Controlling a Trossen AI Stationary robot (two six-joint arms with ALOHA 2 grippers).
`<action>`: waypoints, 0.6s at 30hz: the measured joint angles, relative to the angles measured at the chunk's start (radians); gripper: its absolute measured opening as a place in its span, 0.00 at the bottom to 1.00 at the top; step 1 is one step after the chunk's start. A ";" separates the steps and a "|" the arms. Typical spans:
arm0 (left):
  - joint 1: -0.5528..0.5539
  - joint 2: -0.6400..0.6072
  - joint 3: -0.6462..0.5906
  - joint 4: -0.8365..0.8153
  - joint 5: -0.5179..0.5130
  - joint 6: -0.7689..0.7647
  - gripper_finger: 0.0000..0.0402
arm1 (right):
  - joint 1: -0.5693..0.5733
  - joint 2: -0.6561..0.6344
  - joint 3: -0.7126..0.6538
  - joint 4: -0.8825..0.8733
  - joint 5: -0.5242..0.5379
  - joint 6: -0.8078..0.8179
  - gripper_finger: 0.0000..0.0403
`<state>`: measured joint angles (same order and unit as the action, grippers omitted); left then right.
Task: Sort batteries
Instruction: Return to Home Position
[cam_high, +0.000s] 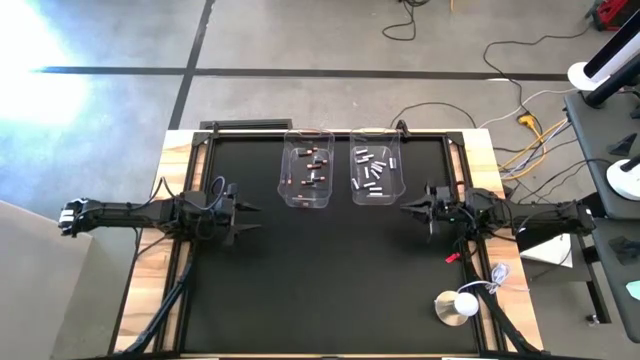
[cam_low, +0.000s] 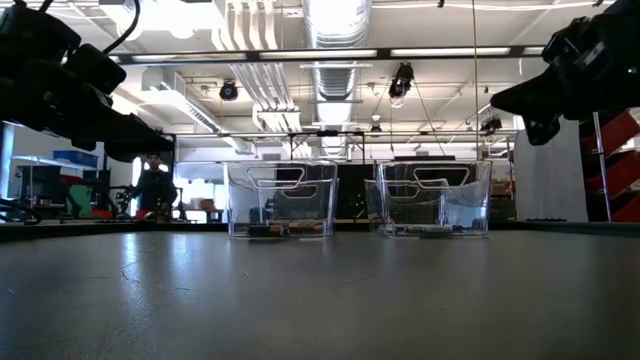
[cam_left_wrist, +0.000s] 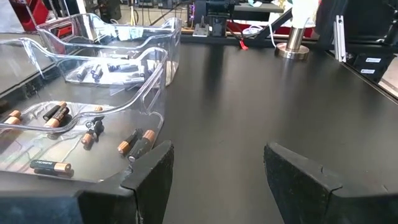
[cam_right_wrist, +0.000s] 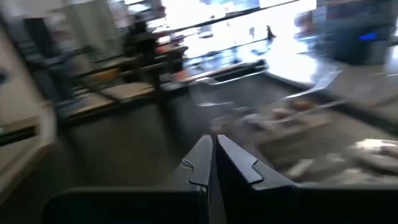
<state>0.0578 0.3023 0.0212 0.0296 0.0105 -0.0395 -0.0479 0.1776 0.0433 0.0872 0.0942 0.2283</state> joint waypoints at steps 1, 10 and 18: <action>0.000 0.000 0.000 0.000 0.000 0.000 0.56 | 0.000 0.000 0.000 0.000 -0.037 0.000 0.03; 0.000 0.000 0.000 0.000 0.000 0.000 0.56 | -0.003 0.002 0.000 -0.007 -0.045 -0.104 0.03; 0.000 0.000 0.000 0.000 0.000 0.000 0.56 | -0.003 0.002 0.000 -0.005 -0.050 -0.132 0.03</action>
<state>0.0579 0.3023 0.0212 0.0296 0.0105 -0.0395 -0.0505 0.1795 0.0433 0.0826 0.0445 0.0964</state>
